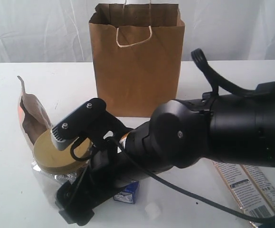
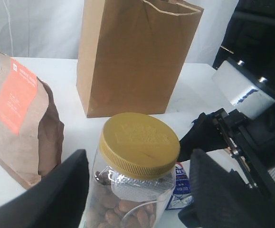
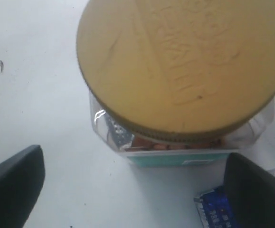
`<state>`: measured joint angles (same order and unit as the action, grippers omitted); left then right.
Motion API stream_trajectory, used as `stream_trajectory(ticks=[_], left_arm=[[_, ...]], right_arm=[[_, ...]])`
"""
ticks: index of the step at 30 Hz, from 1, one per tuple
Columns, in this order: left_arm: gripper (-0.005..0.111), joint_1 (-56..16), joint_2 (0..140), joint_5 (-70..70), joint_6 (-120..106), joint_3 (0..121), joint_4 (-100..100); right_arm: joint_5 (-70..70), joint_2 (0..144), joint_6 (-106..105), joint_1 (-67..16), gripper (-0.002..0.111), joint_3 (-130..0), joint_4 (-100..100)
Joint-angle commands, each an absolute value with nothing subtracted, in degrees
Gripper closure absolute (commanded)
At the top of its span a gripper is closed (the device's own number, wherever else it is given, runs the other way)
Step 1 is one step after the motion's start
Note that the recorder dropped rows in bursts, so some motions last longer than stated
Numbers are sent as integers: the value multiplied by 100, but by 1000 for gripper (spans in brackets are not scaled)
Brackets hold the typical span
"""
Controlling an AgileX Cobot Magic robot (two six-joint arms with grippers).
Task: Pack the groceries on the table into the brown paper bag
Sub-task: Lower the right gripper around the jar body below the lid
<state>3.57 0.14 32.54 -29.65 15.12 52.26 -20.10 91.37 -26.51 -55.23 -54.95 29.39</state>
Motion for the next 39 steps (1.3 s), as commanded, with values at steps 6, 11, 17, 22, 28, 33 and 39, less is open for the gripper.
stream_trajectory(ticks=[6, 11, 17, 22, 28, 33, 39], left_arm=[[42, 329, 0, 3361, -2979, 1545, 5311], [42, 329, 0, 3361, -2979, 1545, 5311], [42, 329, 0, 3361, -2979, 1545, 5311], [42, 329, 0, 3361, -2979, 1545, 5311], [42, 329, 0, 3361, -2979, 1545, 5311], [42, 329, 0, 3361, -2979, 1545, 5311], [42, 329, 0, 3361, -2979, 1545, 5311]], right_arm=[[-1917, 9151, -1904, -5532, 14, -5524, 2037], [-1992, 9151, -1904, -5532, 14, -5422, 2034], [-1829, 9151, -1915, -5532, 14, -5257, 1958], [-1943, 9151, -1915, -5532, 14, -5257, 1981], [-1834, 9151, -1915, -5521, 14, -5257, 2098], [-1570, 9116, -911, -5532, 14, -5257, 977], [-1259, 9101, 450, -5532, 14, -5246, -114]])
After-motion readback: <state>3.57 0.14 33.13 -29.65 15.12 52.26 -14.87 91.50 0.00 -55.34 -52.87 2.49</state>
